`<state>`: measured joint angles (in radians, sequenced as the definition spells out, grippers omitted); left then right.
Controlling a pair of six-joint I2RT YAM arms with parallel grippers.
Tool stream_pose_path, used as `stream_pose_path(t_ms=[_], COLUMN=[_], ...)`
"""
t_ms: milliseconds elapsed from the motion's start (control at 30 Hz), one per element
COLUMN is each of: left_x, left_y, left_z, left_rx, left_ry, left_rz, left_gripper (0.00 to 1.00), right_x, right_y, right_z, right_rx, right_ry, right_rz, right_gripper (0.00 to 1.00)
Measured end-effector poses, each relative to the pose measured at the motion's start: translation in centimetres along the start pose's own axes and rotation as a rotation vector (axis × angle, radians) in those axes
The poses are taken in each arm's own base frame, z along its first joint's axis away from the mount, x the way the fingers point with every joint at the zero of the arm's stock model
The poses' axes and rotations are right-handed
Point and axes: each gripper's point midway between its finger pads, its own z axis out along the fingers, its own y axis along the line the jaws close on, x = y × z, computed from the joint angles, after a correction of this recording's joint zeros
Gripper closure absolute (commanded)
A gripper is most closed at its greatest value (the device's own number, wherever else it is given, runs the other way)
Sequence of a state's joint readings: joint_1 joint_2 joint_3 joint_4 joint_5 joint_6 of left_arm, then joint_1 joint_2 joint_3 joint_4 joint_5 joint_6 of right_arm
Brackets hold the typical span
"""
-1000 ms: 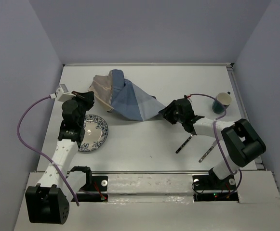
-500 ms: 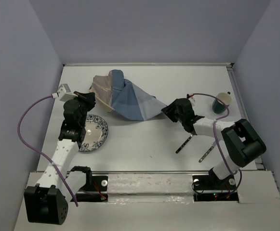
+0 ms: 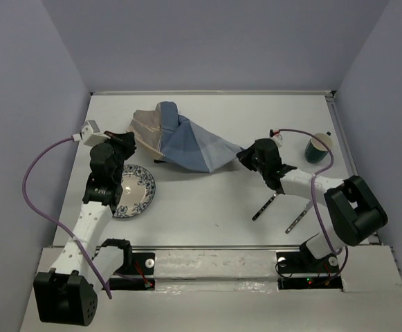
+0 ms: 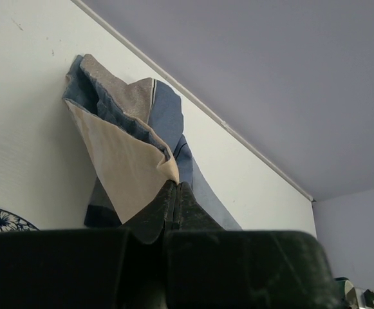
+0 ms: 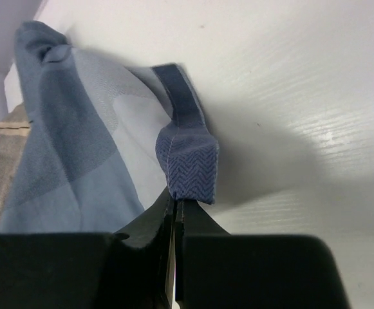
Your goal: Set the dinner table for one person
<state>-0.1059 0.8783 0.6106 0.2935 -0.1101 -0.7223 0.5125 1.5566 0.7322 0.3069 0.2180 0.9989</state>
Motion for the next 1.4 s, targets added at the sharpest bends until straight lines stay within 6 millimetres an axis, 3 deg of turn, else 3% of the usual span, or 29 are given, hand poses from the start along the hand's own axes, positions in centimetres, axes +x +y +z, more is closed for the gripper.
stream_pose_path(t_ms=[67, 167, 333, 433, 467, 567, 633, 700, 767, 900, 1033, 1167, 1300, 1400], left_x=[-0.5, -2.2, -6.7, -8.9, -9.2, -9.8, -10.1, -10.2, -9.8, -8.3, -8.1, -10.0, -12.0, -12.7], left_y=[-0.6, -2.7, -8.2, -11.9, -13.0, -16.5, -18.6, -19.3, -19.3, -18.2, -16.7, -18.1, -19.8, -20.4], left_z=[0.0, 0.1, -0.6, -1.7, -2.1, -3.4, -3.6, -2.9, -1.5, 3.3, 7.9, 12.0, 13.6, 12.9], left_rx=[0.009, 0.050, 0.175, 0.266, 0.295, 0.386, 0.432, 0.437, 0.415, 0.342, 0.263, 0.250, 0.271, 0.293], left_ry=[-0.006, -0.034, -0.120, -0.155, -0.156, -0.148, -0.142, -0.142, -0.138, -0.094, -0.069, -0.076, -0.096, -0.102], left_rz=[-0.009, -0.030, -0.066, -0.088, -0.095, -0.109, -0.117, -0.118, -0.112, -0.084, -0.059, -0.038, -0.026, -0.021], left_gripper=[1.00, 1.00, 1.00, 1.00, 1.00, 1.00, 1.00, 1.00, 1.00, 1.00, 1.00, 1.00, 1.00, 1.00], right_x=[-1.2, -4.6, -13.0, -16.8, -18.5, -21.1, -23.1, -24.7, -26.5, -29.8, -31.7, -33.7, -36.6, -37.4], right_y=[0.9, 3.7, 10.0, 12.4, 13.5, 14.9, 16.1, 16.7, 16.9, 15.2, 11.9, 12.1, 14.7, 16.6], right_z=[-1.0, -4.3, -12.8, -17.3, -19.8, -23.9, -25.7, -26.4, -26.1, -22.2, -14.8, -9.6, -8.4, -10.6], right_rx=[-0.023, -0.096, -0.238, -0.278, -0.301, -0.322, -0.311, -0.287, -0.248, -0.144, -0.032, -0.033, -0.090, -0.145], right_ry=[-0.030, -0.121, -0.366, -0.480, -0.535, -0.611, -0.666, -0.712, -0.746, -0.742, -0.624, -0.527, -0.526, -0.553], right_rz=[-0.033, -0.086, -0.197, -0.241, -0.263, -0.296, -0.328, -0.356, -0.386, -0.419, -0.447, -0.449, -0.448, -0.448], right_gripper=[1.00, 1.00, 1.00, 1.00, 1.00, 1.00, 1.00, 1.00, 1.00, 1.00, 1.00, 1.00, 1.00, 1.00])
